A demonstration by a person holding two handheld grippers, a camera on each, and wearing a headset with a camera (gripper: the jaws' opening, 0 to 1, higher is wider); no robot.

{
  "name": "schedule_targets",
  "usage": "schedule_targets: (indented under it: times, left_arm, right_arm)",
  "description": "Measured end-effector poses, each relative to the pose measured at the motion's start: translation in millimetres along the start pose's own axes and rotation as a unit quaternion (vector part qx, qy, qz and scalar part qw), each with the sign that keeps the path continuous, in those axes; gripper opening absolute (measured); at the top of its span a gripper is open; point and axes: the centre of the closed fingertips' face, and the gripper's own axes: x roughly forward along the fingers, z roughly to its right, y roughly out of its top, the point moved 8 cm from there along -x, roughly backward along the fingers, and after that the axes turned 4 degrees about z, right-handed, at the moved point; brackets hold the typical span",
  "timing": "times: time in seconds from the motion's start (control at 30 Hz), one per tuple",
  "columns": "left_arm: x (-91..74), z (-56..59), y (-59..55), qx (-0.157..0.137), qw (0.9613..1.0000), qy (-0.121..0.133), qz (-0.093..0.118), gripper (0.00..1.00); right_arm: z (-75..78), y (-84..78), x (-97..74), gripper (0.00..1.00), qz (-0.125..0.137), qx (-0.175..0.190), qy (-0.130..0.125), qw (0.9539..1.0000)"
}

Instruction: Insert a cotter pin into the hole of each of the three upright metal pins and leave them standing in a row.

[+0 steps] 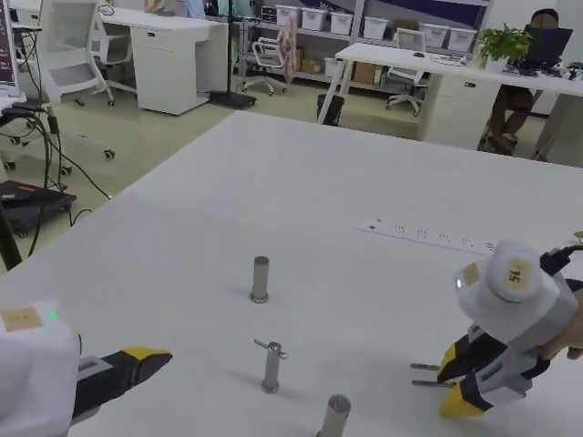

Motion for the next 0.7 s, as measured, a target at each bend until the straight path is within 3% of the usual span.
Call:
schedule_targets:
  times: [0.13, 0.23, 0.47, 0.53, 0.7]
  left_arm:
    - [0.3, -1.5, 0.6, -0.002, 1.0, 0.002, -0.001, 0.96]
    - [0.4, -1.8, 1.2, -0.005, 1.0, 0.003, 0.0, 0.96]
    - [2.3, -0.7, -5.6, 0.0, 0.9998, -0.003, -0.022, 0.96]
    - [2.5, -0.4, -6.2, 0.012, 0.9997, 0.002, -0.02, 0.94]
    - [4.2, 2.3, -8.9, 0.006, 0.9997, -0.006, -0.025, 0.93]
  right_arm:
    - [1.8, 0.1, 0.1, 0.2, -0.001, 0.002, -0.002, 1.0]
    - [3.3, -1.9, -1.3, 0.08, -0.018, -0.001, -0.012, 0.9998]
    - [3.2, 0.7, 1.0, 0.05, -0.028, -0.002, -0.027, 0.9993]
    - [3.2, 1.0, 1.1, 0.05, -0.029, 0.008, -0.032, 0.999]
    - [1.1, 3.8, 2.6, 0.05, -0.042, 0.012, -0.044, 0.9981]
